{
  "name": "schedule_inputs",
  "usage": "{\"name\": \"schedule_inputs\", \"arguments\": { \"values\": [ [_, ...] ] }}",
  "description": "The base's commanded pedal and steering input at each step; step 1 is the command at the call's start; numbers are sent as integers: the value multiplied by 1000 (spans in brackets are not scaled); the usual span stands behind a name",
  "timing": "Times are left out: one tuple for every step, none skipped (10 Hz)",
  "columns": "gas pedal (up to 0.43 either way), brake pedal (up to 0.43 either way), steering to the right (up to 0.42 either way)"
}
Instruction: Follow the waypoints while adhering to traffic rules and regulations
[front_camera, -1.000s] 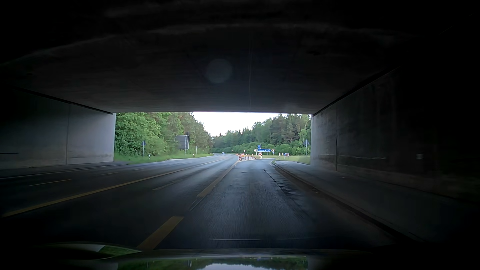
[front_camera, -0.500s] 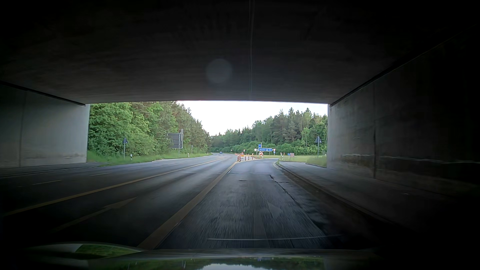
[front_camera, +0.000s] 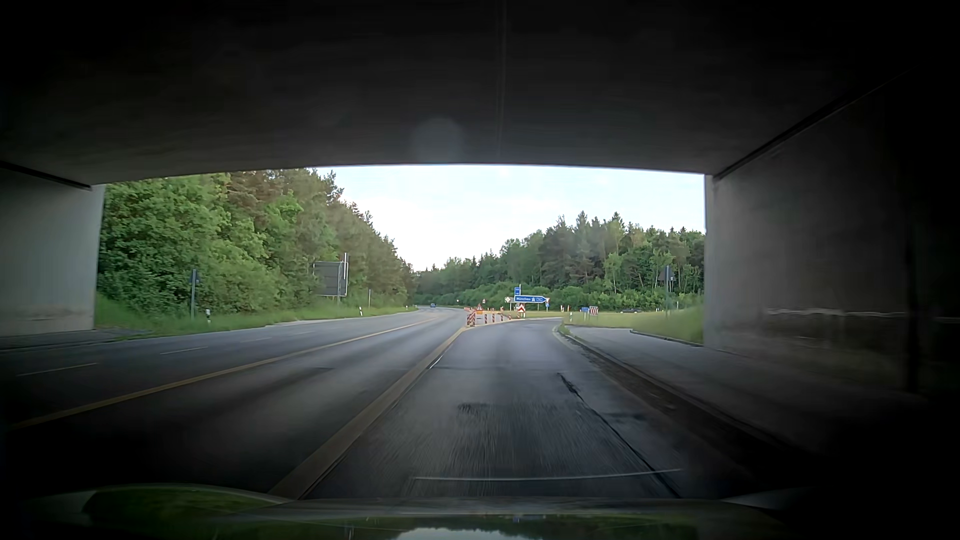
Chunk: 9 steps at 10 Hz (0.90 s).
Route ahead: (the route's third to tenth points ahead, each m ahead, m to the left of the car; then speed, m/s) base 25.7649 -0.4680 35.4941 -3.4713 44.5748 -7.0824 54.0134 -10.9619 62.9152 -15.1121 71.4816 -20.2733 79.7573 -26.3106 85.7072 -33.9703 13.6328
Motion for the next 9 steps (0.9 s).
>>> {"name": "schedule_inputs", "arguments": {
  "values": [
    [79, 0, 4],
    [79, 0, 4],
    [79, 0, 4],
    [79, 0, 4],
    [79, 0, 4],
    [79, 0, 4],
    [79, 0, 4],
    [79, 0, 4],
    [79, 0, 4]
  ]
}}
